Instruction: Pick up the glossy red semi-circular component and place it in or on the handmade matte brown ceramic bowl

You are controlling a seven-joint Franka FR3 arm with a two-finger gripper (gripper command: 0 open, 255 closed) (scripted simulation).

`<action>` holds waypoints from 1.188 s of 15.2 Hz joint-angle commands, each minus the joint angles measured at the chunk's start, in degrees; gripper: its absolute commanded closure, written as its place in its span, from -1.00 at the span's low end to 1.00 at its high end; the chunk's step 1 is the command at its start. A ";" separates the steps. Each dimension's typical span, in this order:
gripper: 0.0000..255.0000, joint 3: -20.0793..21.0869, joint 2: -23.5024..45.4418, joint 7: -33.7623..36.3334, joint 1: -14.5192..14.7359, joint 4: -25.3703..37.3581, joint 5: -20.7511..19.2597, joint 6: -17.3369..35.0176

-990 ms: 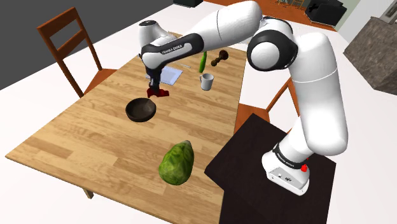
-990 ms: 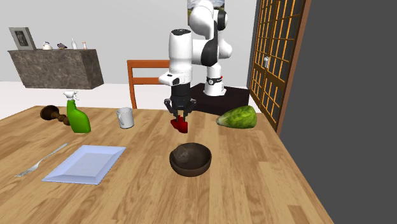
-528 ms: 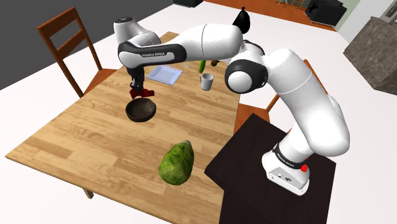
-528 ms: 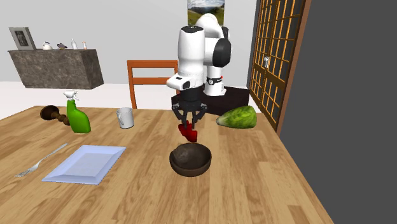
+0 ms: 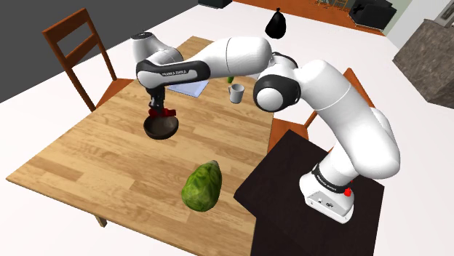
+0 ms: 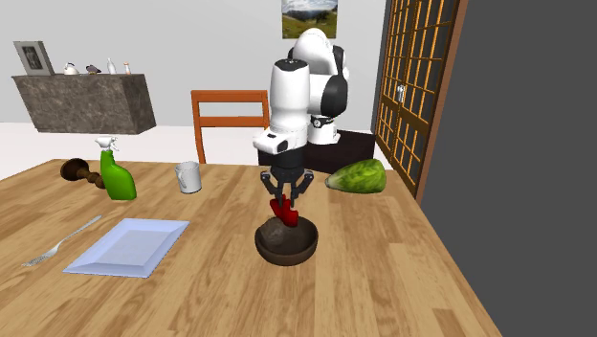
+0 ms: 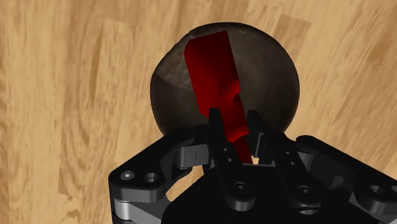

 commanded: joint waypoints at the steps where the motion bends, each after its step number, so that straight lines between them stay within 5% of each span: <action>1: 1.00 -0.02 1.09 0.04 0.00 0.45 -0.01 0.67; 16: 1.00 -0.06 4.57 0.20 0.00 0.96 -0.06 3.64; 17: -1.00 -0.06 4.58 0.20 0.00 0.97 -0.06 3.64; 18: -1.00 -0.06 4.58 0.20 0.00 0.97 -0.06 3.64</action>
